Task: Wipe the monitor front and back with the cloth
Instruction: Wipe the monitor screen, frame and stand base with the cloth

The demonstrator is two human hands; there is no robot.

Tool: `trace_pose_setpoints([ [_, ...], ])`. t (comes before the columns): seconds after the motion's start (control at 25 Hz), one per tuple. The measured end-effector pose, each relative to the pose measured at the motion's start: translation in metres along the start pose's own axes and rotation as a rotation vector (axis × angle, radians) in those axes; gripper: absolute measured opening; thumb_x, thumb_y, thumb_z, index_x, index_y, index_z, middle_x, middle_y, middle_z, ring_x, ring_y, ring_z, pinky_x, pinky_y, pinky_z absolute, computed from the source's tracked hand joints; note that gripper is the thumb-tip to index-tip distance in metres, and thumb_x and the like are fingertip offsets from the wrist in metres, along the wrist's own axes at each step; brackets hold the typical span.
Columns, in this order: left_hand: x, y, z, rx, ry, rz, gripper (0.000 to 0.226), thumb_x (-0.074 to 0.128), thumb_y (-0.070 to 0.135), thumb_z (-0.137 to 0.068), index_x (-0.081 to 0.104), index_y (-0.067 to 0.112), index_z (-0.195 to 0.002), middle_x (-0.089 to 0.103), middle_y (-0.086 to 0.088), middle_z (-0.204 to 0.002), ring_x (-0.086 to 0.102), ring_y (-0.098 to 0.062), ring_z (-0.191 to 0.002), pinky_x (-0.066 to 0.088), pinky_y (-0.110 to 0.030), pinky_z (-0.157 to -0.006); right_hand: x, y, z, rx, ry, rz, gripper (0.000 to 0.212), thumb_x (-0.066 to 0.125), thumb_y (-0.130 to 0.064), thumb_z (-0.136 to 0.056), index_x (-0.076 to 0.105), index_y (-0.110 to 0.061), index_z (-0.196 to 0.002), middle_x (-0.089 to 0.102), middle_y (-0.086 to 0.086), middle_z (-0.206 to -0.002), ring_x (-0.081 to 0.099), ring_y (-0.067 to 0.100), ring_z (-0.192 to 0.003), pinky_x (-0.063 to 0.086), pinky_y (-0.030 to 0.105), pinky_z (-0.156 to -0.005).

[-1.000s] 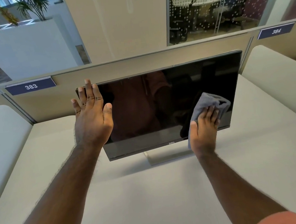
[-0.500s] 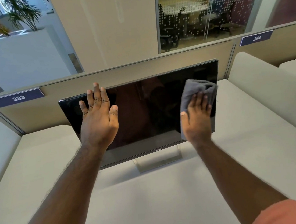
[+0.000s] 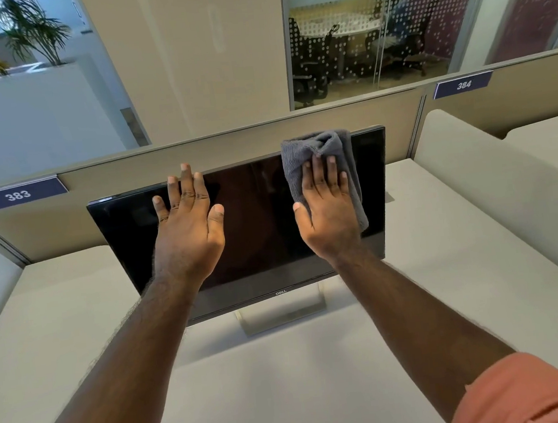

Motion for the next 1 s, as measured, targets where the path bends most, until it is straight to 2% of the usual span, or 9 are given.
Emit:
trace_pose_setpoints([
  [0.12, 0.000, -0.004, 0.001, -0.008, 0.001, -0.007, 0.065, 0.011, 0.046, -0.097, -0.002, 0.019, -0.155, -0.018, 0.006, -0.161, -0.021, -0.014, -0.146, -0.014, -0.042, -0.117, -0.008, 0.031, -0.002, 0.112, 0.036, 0.054, 0.069, 0.027, -0.041, -0.098, -0.001, -0.015, -0.156, -0.002, 0.008, -0.164, -0.004, 0.025, -0.152, 0.007, 0.049, -0.123],
  [0.28, -0.004, -0.013, 0.004, -0.021, 0.013, -0.026, 0.064, 0.010, 0.046, -0.098, -0.004, 0.021, -0.155, -0.020, 0.007, -0.160, -0.022, -0.013, -0.146, -0.015, -0.040, -0.116, -0.014, 0.101, 0.018, 0.410, 0.050, -0.058, 0.068, 0.024, -0.038, -0.100, 0.003, -0.005, -0.155, 0.005, 0.018, -0.163, 0.000, 0.032, -0.151, 0.010, 0.052, -0.122],
  [0.36, -0.004, -0.015, 0.004, -0.023, 0.009, -0.029, 0.064, 0.010, 0.047, -0.098, -0.004, 0.021, -0.155, -0.021, 0.007, -0.160, -0.022, -0.013, -0.146, -0.016, -0.040, -0.116, -0.011, 0.097, 0.024, 0.395, 0.046, -0.080, 0.070, 0.024, -0.041, -0.099, 0.001, -0.008, -0.156, 0.005, 0.015, -0.164, 0.000, 0.031, -0.151, 0.007, 0.049, -0.123],
  [0.52, -0.002, -0.013, 0.004, -0.036, 0.011, -0.008, 0.065, 0.010, 0.047, -0.097, -0.003, 0.020, -0.155, -0.020, 0.006, -0.161, -0.022, -0.014, -0.146, -0.015, -0.040, -0.116, 0.012, 0.051, 0.046, 0.193, -0.028, -0.098, 0.073, 0.030, -0.042, -0.098, -0.007, -0.016, -0.156, 0.000, 0.008, -0.165, -0.003, 0.025, -0.152, 0.006, 0.043, -0.123],
  [0.64, -0.001, -0.013, 0.009, -0.039, 0.008, -0.008, 0.065, 0.010, 0.047, -0.097, -0.002, 0.019, -0.155, -0.019, 0.005, -0.161, -0.021, -0.015, -0.147, -0.015, -0.041, -0.116, 0.032, 0.060, 0.080, 0.250, -0.092, -0.129, 0.072, 0.029, -0.040, -0.099, -0.007, -0.016, -0.156, -0.002, 0.006, -0.165, -0.004, 0.023, -0.152, 0.009, 0.047, -0.123],
  [0.72, -0.001, -0.010, 0.008, -0.038, 0.008, -0.006, 0.066, 0.011, 0.046, -0.097, -0.002, 0.018, -0.155, -0.018, 0.004, -0.161, -0.020, -0.016, -0.147, -0.014, -0.042, -0.117, 0.034, 0.085, 0.089, 0.359, -0.090, -0.205, 0.070, 0.028, -0.039, -0.100, -0.004, -0.013, -0.156, -0.001, 0.008, -0.165, -0.002, 0.024, -0.152, 0.011, 0.049, -0.122],
  [0.8, 0.006, 0.021, -0.002, -0.008, 0.009, -0.007, 0.066, 0.011, 0.046, -0.097, -0.001, 0.017, -0.155, -0.017, 0.003, -0.162, -0.019, -0.017, -0.147, -0.013, -0.042, -0.117, 0.016, 0.129, 0.085, 0.471, -0.012, -0.311, 0.069, 0.030, -0.035, -0.100, -0.004, -0.012, -0.155, -0.005, 0.008, -0.165, -0.005, 0.023, -0.152, 0.009, 0.050, -0.122],
  [0.88, 0.004, 0.029, -0.007, -0.006, 0.021, -0.018, 0.066, 0.010, 0.046, -0.097, -0.001, 0.017, -0.155, -0.017, 0.002, -0.162, -0.019, -0.017, -0.147, -0.014, -0.041, -0.116, 0.008, 0.137, 0.069, 0.508, 0.063, -0.480, 0.070, 0.033, -0.033, -0.100, -0.007, -0.017, -0.156, -0.007, 0.002, -0.165, -0.005, 0.019, -0.152, 0.009, 0.048, -0.123],
  [1.0, 0.009, 0.042, -0.012, 0.009, -0.013, -0.019, 0.067, 0.009, 0.048, -0.096, -0.002, 0.019, -0.155, -0.018, 0.003, -0.161, -0.020, -0.015, -0.146, -0.016, -0.040, -0.116, 0.007, 0.132, 0.056, 0.597, 0.094, -0.769, 0.072, 0.040, -0.041, -0.099, -0.001, -0.029, -0.156, 0.010, -0.006, -0.164, 0.018, 0.019, -0.150, 0.022, 0.045, -0.121],
])
Point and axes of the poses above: each hand's wrist, its own z-axis away from the middle knuckle, its own x-axis out of the palm, y = z × x, the point moved 10 cm from there along -z, towards the middle knuckle
